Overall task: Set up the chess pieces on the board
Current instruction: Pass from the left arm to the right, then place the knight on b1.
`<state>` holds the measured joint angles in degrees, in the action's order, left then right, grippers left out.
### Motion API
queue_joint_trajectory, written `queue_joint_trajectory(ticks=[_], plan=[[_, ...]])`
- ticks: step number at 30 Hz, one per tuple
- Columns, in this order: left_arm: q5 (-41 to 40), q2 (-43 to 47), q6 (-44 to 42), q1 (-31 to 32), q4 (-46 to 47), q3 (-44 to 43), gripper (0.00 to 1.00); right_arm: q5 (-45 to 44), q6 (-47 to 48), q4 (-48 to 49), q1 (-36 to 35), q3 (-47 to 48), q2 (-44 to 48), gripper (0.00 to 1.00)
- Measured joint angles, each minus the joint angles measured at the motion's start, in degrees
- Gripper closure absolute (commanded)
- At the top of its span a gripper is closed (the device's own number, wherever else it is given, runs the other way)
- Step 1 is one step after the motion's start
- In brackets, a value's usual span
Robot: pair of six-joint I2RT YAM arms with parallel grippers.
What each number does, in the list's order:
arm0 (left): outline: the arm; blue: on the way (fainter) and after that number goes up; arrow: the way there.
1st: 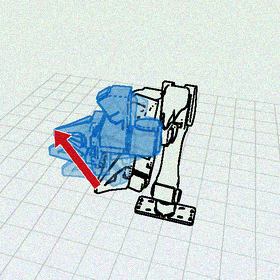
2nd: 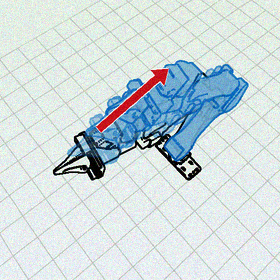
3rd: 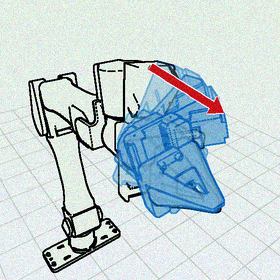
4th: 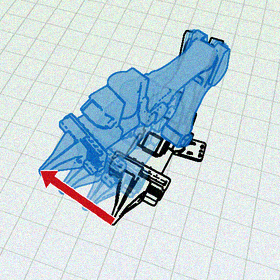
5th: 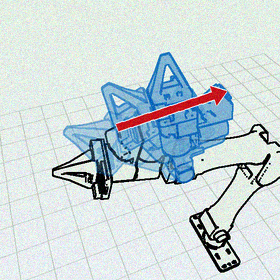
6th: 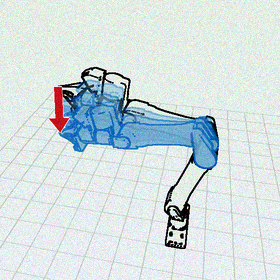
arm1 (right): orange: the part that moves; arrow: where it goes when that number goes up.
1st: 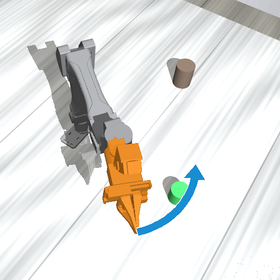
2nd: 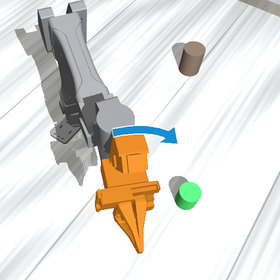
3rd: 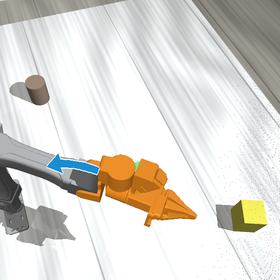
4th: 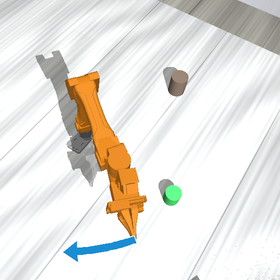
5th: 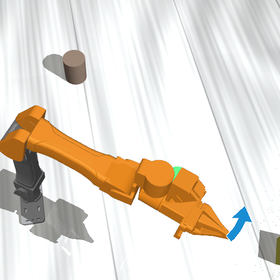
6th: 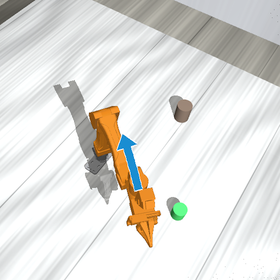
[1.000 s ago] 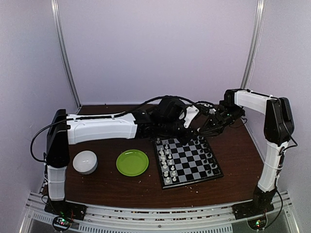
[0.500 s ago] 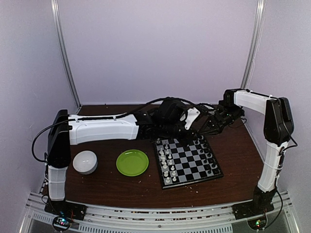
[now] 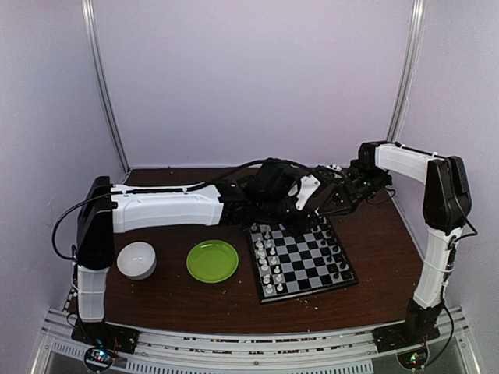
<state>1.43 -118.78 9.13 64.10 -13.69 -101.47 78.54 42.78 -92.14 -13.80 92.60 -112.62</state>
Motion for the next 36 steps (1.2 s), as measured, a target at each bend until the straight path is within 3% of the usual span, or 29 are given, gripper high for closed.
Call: queue_joint_trajectory(ticks=[9,18,25,36], plan=[[-3.5,13.9,-0.4,0.0,-1.3,15.3,0.57,-2.7,-0.3,0.7,-0.1,5.2,0.3,0.96],[-13.7,28.4,4.4,-3.1,0.2,27.3,0.57,-7.2,-15.3,11.9,-3.0,14.5,0.5,0.96],[-19.7,34.6,12.2,-9.9,0.0,33.9,0.57,-23.5,-25.8,25.1,-10.1,15.9,1.0,0.96],[-24.8,38.8,18.9,-13.5,0.5,38.1,0.57,-46.1,-24.8,29.0,-25.3,26.4,-4.5,0.95]])
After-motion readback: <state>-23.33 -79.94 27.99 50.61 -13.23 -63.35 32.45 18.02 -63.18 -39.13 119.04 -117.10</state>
